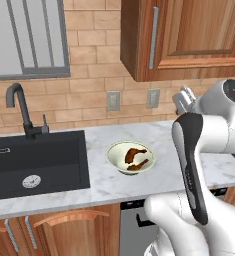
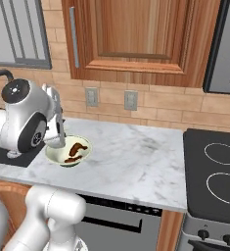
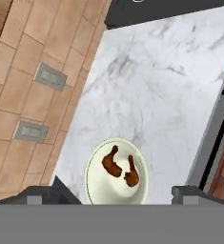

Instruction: Place the bowl with the sweet potato and carrot on the second highest shelf of the fridge. Place the bowl with the chicken drumsticks on the top shelf of the fridge.

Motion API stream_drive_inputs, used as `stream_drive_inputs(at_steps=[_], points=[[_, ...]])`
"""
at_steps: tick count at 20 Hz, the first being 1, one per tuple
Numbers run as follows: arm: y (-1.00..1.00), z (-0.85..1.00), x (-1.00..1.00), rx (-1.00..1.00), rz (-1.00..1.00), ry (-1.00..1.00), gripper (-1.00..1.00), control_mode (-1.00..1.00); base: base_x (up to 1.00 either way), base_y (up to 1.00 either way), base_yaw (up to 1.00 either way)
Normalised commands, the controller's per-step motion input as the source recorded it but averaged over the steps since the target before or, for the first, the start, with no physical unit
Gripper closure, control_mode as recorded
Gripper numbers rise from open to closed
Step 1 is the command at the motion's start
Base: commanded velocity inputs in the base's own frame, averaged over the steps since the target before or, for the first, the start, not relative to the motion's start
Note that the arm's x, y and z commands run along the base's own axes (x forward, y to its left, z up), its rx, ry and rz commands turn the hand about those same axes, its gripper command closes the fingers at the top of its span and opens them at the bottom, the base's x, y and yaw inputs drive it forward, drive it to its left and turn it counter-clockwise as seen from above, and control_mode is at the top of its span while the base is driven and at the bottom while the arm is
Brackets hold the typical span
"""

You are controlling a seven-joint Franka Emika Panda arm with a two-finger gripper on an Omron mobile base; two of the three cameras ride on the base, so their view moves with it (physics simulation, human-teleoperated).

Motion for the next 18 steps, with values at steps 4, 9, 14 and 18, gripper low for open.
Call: stream_drive_inputs(at_steps=[4,9,14,18], points=[[-0.02,-0.83,0.28,0.09,0.31,0.52,-1.00,-1.00,0.00,0.00,0.00],[0.00,-0.84,0.67,0.02,0.22,0.58,-1.00,-1.00,0.00,0.00,0.00],[0.02,-0.33,0.08,0.02,0.09,0.16,-1.00,-1.00,0.00,0.00,0.00],[0.03,-0.71,0.00,0.00,0.01,0.00,-1.00,-1.00,0.00,0.00,0.00]])
